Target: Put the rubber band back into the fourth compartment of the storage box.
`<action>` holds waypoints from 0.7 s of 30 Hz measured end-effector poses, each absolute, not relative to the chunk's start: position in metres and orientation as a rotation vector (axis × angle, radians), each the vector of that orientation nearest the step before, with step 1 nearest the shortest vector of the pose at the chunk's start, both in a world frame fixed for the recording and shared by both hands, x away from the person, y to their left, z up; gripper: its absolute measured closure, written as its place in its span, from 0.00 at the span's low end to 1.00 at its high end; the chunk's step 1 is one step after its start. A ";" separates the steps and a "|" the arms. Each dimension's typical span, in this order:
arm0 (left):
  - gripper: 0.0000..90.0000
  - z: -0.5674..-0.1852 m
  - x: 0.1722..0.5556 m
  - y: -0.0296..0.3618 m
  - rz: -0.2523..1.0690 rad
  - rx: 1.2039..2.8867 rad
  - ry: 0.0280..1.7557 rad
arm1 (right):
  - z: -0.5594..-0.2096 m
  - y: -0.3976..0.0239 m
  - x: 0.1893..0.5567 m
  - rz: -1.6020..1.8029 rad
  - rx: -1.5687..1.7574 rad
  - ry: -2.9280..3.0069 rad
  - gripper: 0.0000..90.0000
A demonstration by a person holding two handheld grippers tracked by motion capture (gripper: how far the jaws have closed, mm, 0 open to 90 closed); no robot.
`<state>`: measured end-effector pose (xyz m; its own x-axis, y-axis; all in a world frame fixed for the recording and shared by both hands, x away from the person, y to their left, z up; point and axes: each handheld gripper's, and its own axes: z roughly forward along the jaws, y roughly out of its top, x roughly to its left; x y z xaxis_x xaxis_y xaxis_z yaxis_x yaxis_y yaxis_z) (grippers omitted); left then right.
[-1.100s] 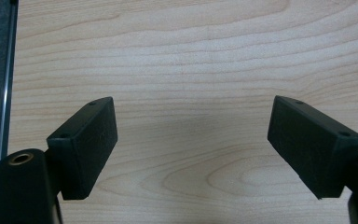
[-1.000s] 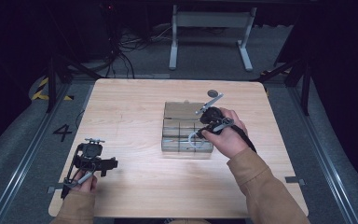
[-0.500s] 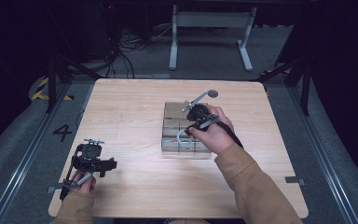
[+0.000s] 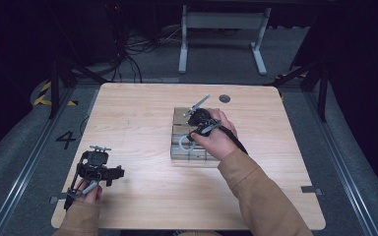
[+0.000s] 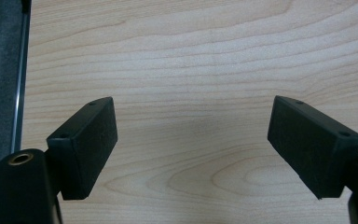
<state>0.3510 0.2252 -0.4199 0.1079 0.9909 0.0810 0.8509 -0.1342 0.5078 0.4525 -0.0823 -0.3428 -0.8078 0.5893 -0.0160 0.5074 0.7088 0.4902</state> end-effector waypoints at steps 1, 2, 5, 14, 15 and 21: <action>0.18 -0.420 0.351 0.225 0.584 2.058 1.806 | -0.343 -0.081 0.453 0.710 0.881 2.744 0.93; 0.18 -0.420 0.351 0.225 0.584 2.056 1.807 | -0.343 -0.080 0.454 0.712 0.884 2.742 0.93; 0.18 -0.420 0.351 0.226 0.583 2.056 1.806 | -0.345 -0.077 0.455 0.716 0.887 2.749 0.93; 0.18 -0.420 0.351 0.226 0.580 2.058 1.804 | -0.352 -0.067 0.457 0.710 0.870 2.774 0.93; 0.18 -0.420 0.351 0.226 0.580 2.056 1.804 | -0.353 -0.065 0.458 0.708 0.854 2.779 0.93; 0.18 -0.420 0.351 0.226 0.581 2.058 1.803 | -0.361 -0.057 0.462 0.683 0.852 2.785 0.93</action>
<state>0.3510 0.2256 -0.4199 0.1097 0.9908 0.0789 0.8505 -0.1347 0.5085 0.4615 -0.0574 -0.3614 -0.8274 0.5616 -0.0102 0.4932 0.7351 0.4652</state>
